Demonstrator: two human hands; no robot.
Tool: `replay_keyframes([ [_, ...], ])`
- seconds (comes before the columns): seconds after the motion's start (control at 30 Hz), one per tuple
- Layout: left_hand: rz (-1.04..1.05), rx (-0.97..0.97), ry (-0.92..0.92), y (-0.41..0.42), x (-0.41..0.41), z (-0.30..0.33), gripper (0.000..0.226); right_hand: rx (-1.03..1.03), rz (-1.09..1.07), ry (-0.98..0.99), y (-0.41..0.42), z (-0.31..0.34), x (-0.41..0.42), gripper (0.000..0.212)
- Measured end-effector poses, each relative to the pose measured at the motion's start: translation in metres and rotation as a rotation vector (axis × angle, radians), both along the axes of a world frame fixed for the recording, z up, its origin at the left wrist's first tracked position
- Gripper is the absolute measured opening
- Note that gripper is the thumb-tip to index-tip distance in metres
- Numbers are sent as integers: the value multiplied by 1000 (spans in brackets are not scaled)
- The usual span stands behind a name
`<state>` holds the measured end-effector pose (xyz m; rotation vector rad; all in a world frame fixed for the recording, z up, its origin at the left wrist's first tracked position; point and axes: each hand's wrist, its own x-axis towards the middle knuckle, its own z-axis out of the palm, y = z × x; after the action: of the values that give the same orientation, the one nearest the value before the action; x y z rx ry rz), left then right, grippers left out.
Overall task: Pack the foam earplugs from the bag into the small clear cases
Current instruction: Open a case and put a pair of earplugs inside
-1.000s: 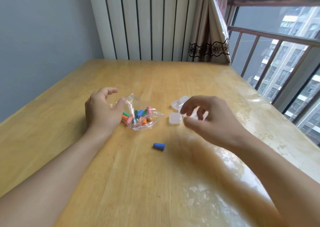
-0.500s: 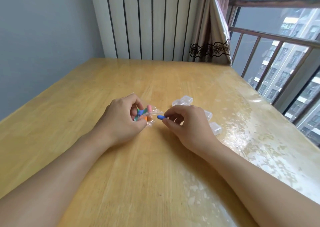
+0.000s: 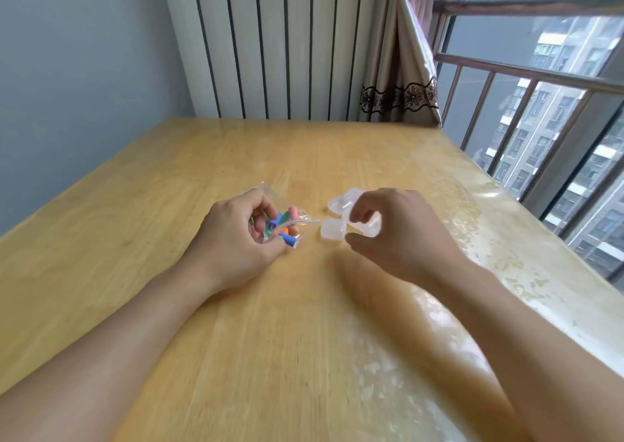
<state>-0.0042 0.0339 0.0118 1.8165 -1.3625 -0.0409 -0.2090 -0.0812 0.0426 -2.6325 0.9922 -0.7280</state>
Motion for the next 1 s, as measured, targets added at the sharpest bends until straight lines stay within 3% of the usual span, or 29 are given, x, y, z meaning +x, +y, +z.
replay_keyframes([
  [0.17,-42,19,-133,1,-7,0,30,117,-136,328,-20,15,-41,46],
  [0.3,-32,-9,-179,2,-11,1,33,239,-103,363,-27,17,-44,36],
  [0.37,-32,-74,-191,2,-16,6,32,284,-56,284,-27,19,-46,30],
  [0.43,-50,-162,-163,2,-24,9,30,493,74,23,-23,23,-43,32],
  [0.5,-128,-216,34,4,-39,9,37,795,264,-278,-13,23,-35,38],
  [0.57,-217,-207,326,6,-54,8,45,989,378,-436,-2,12,-22,40],
  [0.67,-233,-173,529,7,-58,8,42,1145,402,-546,9,-2,-9,37],
  [0.83,-217,-126,586,10,-52,13,43,1321,388,-615,9,-4,-7,44],
  [0.93,-199,-116,573,10,-54,13,41,1282,362,-607,11,-5,-5,43],
  [1.0,-193,-121,578,9,-55,12,39,1126,333,-602,14,-5,-3,37],
])
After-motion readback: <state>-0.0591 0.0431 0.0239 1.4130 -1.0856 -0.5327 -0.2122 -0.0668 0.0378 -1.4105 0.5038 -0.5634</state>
